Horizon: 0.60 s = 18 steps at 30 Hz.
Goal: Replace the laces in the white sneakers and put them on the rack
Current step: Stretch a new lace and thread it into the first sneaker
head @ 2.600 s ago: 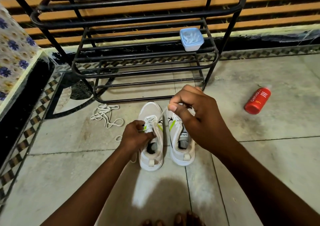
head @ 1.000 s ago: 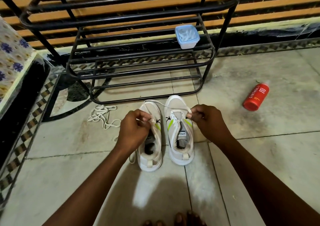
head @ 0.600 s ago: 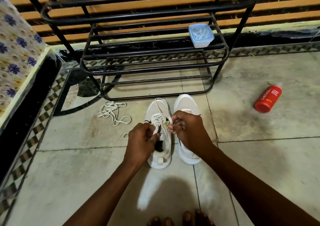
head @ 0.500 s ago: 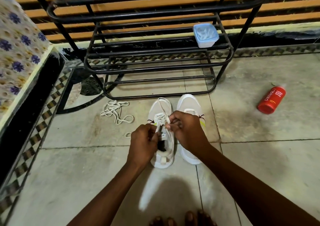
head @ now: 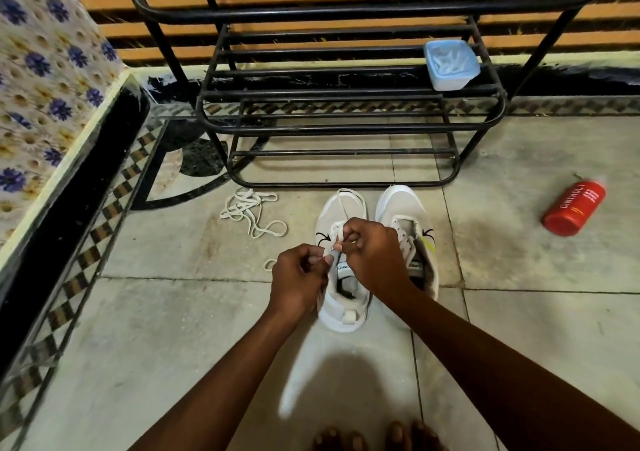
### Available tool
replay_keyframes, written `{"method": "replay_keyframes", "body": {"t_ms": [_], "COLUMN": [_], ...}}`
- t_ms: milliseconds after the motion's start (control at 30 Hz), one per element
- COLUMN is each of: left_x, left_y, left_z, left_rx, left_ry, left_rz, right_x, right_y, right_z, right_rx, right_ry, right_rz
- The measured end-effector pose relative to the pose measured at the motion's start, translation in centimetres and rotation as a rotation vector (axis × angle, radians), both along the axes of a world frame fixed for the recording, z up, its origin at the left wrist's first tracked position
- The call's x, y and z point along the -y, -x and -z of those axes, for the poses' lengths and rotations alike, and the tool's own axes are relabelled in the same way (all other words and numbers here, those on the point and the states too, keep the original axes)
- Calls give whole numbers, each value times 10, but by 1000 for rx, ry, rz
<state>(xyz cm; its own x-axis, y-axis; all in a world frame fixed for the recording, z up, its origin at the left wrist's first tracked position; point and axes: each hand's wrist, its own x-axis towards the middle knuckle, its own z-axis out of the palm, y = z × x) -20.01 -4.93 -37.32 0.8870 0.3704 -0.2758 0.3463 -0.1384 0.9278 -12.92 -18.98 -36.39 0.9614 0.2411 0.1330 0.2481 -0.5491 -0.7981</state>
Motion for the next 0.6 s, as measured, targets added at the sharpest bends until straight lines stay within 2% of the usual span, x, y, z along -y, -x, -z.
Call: {"method": "replay_keyframes", "body": {"t_ms": [133,400,600], "left_x": [2,5,4], "left_y": [0,0,-1], "left_z": [-5,-13,-10], "left_rx": [9,10,21], "left_ry": [80,96,26], "left_rz": [-12,-47,-23], "right_x": [-1,4,0], "right_y": [1,4,1], "right_z": [1,2,-6], "right_rx": [36,303,209], "right_ry": [17,172,145], "right_rz": [15,-128,-101]}}
